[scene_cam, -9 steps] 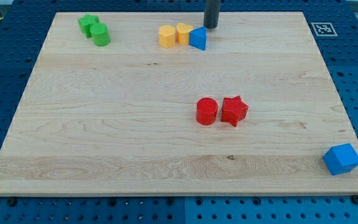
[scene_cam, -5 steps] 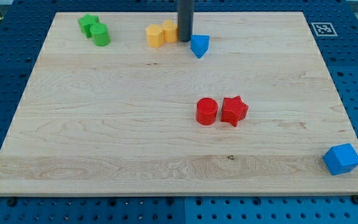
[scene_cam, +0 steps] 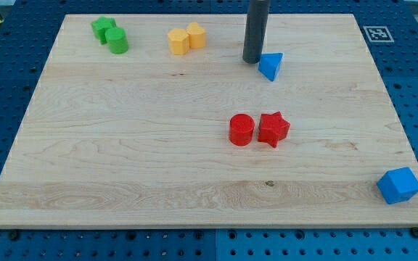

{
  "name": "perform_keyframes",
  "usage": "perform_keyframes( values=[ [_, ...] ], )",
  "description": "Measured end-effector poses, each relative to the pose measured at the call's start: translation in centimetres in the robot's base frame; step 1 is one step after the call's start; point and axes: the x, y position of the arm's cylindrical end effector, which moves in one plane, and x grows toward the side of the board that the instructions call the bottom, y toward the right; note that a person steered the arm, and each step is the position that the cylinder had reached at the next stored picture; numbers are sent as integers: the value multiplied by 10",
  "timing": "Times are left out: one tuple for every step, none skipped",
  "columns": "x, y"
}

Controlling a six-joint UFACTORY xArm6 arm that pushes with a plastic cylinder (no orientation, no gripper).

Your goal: Slide the blue triangle to the top right of the red star

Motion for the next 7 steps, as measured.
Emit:
perform_keyframes(
  values=[
    [11,15],
    [26,23],
    [26,24],
    [34,31],
    [44,42],
    [63,40],
    [66,36]
  ],
)
